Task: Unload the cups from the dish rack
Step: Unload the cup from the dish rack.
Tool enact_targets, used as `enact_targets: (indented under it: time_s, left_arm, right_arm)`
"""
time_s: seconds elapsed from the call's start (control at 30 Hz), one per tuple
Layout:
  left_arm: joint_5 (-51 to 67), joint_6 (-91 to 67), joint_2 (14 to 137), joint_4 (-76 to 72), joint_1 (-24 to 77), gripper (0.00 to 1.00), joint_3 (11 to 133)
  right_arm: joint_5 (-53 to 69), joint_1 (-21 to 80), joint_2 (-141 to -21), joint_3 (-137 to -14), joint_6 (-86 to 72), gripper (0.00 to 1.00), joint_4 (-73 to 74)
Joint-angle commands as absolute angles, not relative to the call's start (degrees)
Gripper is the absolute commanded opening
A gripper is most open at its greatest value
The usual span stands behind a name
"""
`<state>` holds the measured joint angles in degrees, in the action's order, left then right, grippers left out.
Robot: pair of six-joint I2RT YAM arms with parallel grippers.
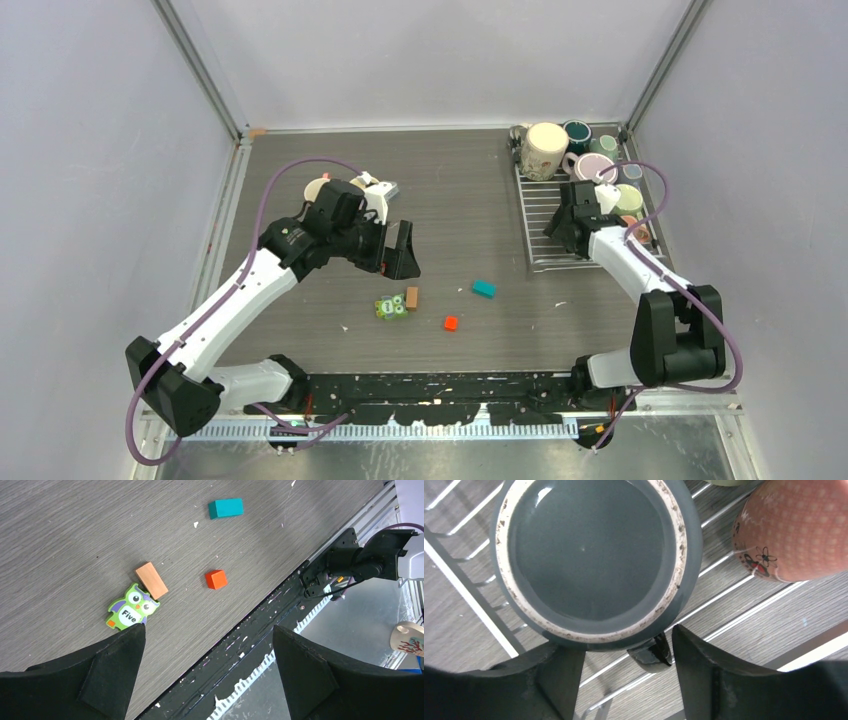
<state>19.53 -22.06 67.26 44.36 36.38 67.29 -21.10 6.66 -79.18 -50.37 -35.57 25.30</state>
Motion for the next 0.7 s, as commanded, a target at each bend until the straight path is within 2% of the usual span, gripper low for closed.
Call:
enact_targets:
  time_s: [0.0,0.4,0.53,0.67]
  left_arm:
    - [19.8,-21.1,67.6,42.4,36.7,1.00,67.6]
    - [19.6,-21.0,67.7,42.7,36.7,1.00,67.4]
    - [19.6,-21.1,67.9,42.6,36.7,1.00,67.4]
    - [19.4,-21.4,68.2,42.5,36.7,1.00,67.3]
  right_arm:
    - [-25.0,7.6,-80.5,-52.4,-33.4,0.62,22.7]
    - [-29.7,9.8,-83.3,-52.9,-31.7,0.42,21.3]
    - [-31.8,10.8,-84.3,-53.9,-30.8,0.30,21.6]
    - [-35.2,12.9,-85.0,-55.7,-30.0,0.13,22.6]
